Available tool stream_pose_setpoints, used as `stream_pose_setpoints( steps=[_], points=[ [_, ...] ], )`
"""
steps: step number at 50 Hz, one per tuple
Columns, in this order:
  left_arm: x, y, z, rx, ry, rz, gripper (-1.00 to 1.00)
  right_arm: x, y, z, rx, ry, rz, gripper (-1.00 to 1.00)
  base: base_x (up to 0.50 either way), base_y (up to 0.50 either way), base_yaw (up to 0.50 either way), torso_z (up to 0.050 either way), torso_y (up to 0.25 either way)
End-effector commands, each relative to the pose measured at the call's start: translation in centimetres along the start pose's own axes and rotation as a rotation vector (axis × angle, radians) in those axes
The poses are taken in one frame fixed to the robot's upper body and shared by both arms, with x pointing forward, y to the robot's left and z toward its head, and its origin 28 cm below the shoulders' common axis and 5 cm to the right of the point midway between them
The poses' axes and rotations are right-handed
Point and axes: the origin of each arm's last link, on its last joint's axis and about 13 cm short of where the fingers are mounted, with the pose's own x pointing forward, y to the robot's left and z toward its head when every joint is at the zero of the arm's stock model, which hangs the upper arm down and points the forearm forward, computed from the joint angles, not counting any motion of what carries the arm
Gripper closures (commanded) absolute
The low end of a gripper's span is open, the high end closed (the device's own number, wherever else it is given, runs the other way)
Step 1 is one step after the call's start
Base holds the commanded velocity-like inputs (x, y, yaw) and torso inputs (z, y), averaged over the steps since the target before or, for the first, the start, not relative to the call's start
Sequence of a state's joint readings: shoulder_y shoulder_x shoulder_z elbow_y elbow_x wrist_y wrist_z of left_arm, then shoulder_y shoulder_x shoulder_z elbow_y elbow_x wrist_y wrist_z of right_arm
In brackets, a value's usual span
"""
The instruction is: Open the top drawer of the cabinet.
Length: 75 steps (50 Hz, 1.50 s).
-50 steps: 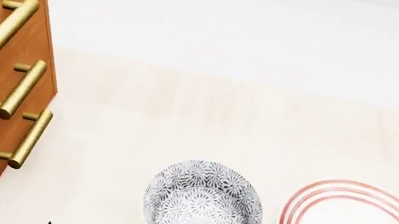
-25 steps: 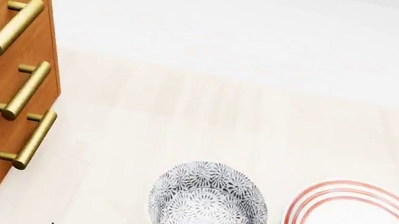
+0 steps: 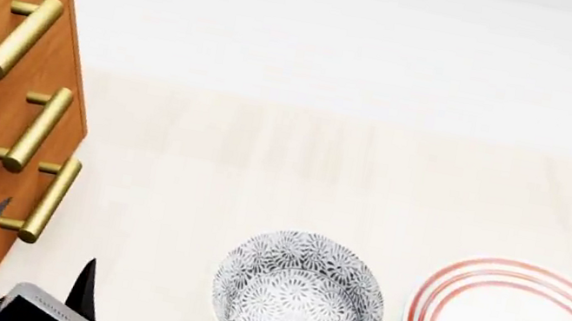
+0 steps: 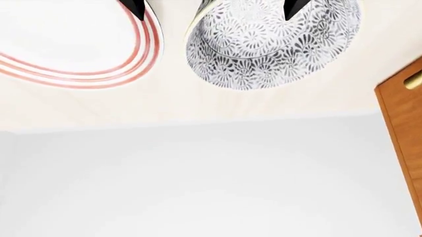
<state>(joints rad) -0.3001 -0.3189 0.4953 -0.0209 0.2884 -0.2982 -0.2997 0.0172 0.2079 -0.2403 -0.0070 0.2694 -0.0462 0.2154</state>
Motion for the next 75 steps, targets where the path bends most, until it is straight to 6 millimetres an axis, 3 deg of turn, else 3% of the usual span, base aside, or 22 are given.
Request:
stream_pose_setpoints(
  steps=[1,22,37,55,75],
  points=[
    [1.8,1.7,1.3,0.241,-0.079,0.064,-1.00,0.1,0.0,0.0,-0.004,-0.013,0.003,-1.00,0.00,0.00,0.00,0.000,0.000],
    [2.9,4.0,3.8,0.531,-0.158,0.109,-1.00,0.1,0.0,-0.1,-0.002,-0.006,0.006,-1.00,0.00,0.00,0.00,0.000,0.000],
    [4.2,6.8,6.1,0.584,-0.150,0.164,-1.00,-0.1,0.1,-0.1,0.001,-0.003,0.009,-1.00,0.00,0.00,0.00,0.000,0.000],
    [4.6,8.5,7.0,0.598,-0.140,0.189,-1.00,0.1,0.0,0.0,0.006,-0.003,0.001,-1.00,0.00,0.00,0.00,0.000,0.000],
    [5.0,9.1,7.4,0.656,-0.149,0.154,-1.00,0.2,0.0,0.0,0.010,0.002,0.002,-1.00,0.00,0.00,0.00,0.000,0.000]
  ],
)
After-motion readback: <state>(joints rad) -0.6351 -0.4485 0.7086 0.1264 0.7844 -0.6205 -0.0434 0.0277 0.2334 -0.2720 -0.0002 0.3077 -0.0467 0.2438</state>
